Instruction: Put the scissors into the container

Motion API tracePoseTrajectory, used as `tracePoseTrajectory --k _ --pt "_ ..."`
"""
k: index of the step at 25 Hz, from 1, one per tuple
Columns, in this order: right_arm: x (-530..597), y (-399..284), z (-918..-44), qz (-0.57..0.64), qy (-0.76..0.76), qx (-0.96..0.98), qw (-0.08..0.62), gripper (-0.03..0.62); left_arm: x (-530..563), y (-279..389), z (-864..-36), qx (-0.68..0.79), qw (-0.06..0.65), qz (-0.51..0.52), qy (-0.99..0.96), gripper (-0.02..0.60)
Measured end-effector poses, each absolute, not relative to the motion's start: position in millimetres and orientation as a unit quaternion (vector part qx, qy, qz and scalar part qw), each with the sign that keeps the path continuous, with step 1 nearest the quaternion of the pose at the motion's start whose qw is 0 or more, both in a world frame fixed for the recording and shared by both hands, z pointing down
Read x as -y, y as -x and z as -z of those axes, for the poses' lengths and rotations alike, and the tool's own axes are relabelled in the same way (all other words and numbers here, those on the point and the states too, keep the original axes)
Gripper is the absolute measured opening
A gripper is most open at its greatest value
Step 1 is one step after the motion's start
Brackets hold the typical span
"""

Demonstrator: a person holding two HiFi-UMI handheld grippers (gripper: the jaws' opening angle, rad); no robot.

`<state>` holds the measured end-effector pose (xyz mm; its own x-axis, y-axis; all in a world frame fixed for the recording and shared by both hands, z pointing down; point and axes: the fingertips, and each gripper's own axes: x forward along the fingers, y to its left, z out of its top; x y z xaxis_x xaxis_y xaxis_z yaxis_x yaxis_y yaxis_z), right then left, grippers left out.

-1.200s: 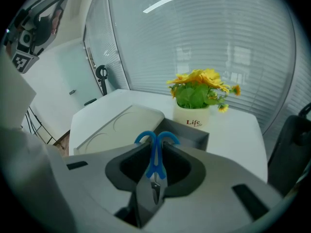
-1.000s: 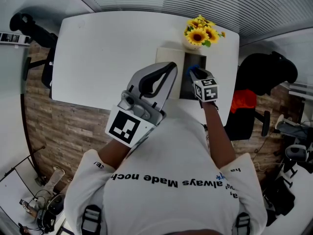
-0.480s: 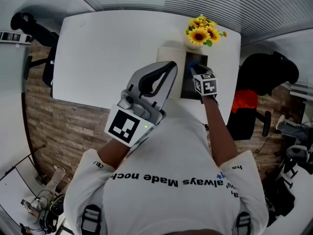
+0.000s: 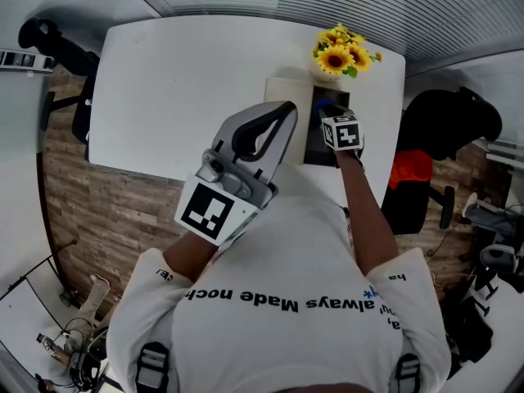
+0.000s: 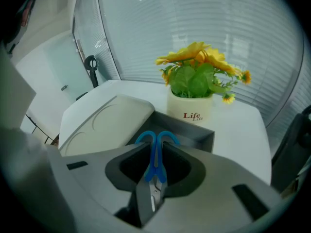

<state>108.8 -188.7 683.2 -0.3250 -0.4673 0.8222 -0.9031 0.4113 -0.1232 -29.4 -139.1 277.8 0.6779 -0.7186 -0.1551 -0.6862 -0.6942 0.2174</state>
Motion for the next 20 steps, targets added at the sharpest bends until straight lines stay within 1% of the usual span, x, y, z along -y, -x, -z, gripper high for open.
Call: tracePoseTrajectory --k 13,20 --pt "197.0 -105.7 -686.3 -0.31 -0.457 0.738 0.388 0.089 140.2 32.3 -280.2 0.387 0.074 0.113 -0.912 0.02" --pt "197.0 -99.2 -685.2 -0.325 -0.456 0.733 0.386 0.089 141.0 33.7 -279.9 0.388 0.074 0.114 -0.912 0.02"
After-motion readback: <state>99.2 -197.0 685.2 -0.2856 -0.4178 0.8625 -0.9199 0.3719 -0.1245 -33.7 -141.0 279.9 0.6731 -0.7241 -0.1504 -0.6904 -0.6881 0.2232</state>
